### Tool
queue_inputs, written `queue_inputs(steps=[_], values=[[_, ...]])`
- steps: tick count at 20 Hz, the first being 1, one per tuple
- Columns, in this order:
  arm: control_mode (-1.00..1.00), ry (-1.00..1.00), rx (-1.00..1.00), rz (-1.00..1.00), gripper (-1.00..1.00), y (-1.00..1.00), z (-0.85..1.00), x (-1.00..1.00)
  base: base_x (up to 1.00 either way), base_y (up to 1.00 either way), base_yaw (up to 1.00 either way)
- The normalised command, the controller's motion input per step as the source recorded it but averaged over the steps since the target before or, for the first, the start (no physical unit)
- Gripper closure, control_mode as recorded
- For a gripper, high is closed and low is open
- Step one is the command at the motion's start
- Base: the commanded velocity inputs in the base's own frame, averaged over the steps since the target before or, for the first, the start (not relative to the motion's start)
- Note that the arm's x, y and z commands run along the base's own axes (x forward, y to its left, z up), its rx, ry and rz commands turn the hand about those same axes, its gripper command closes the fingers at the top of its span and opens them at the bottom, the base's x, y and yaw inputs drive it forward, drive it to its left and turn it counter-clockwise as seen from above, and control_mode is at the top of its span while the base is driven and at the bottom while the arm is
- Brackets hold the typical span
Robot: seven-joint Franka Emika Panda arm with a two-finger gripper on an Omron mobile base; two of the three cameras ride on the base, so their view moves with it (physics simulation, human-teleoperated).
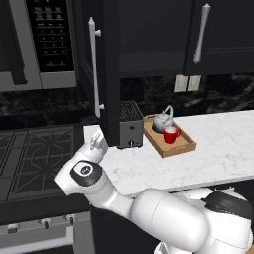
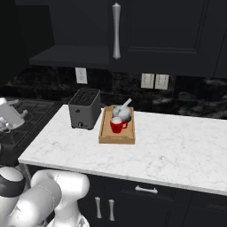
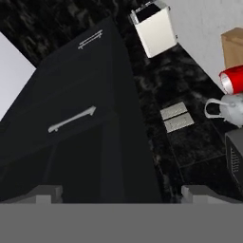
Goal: Pick the kettle from the counter and place it on the tray. Then pick the mug from the cabinet and place it on the tray. Then close the cabinet doors.
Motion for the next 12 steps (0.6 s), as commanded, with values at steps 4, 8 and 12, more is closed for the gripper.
queue_inputs(steps=[4,8,12], values=[[-1.00,0.00,0.00,0.00,-1.00,0.53,-0.10,0.01,0.00,0.00,0.00],[-1.00,0.01,0.00,0.01,-1.00,0.55,-0.05,0.00,0.00,0.00,0.00],[-1.00,0.00,0.00,0.00,-1.00,0.51,0.01,0.00,0.00,0.00,0.00]])
